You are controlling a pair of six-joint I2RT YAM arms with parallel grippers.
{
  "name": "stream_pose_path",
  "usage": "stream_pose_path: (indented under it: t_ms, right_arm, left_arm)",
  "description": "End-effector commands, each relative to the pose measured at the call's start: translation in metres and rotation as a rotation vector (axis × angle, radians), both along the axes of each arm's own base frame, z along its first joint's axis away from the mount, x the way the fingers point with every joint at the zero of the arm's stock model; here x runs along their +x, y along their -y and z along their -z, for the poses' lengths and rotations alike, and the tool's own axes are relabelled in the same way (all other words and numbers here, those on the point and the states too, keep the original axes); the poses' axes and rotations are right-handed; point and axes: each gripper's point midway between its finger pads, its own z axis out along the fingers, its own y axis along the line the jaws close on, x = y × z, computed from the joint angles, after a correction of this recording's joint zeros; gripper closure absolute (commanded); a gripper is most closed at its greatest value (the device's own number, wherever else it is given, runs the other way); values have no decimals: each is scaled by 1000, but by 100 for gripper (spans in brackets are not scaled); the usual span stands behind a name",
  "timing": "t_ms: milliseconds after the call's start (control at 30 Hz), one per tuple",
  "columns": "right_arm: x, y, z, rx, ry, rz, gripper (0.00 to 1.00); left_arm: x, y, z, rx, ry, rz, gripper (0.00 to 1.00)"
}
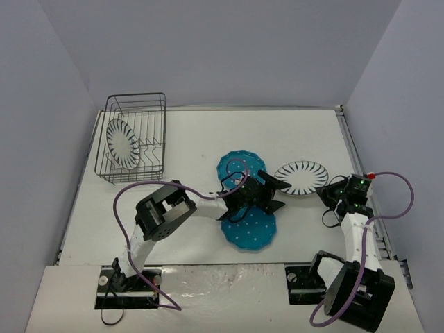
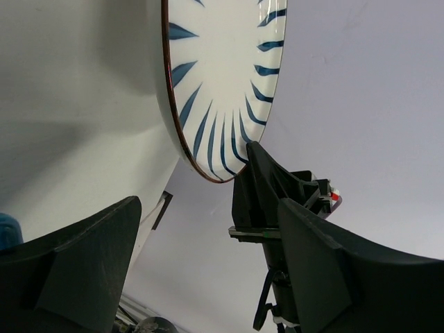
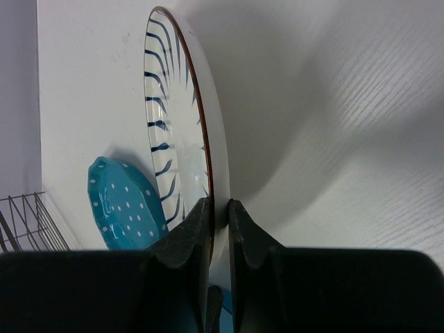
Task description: Load the plates into the dish rack
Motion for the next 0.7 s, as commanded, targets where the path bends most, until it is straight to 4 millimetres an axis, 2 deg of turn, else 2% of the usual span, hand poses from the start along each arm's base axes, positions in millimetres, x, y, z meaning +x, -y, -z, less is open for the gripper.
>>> stream_pose_path:
  t_ms: [0,367,667]
  right_arm:
    - [26,-2,-47,-4,206,-36,100]
    - [25,-5,-48,7,213,-44,100]
    - [25,-7,-47,17,220,-47,100]
  left_arm:
    - [12,21,-53,-132,-3,-35,24]
    - [23,34,-57,-65,25,-44,25]
    - [18,42,-45,11,22,-28,26]
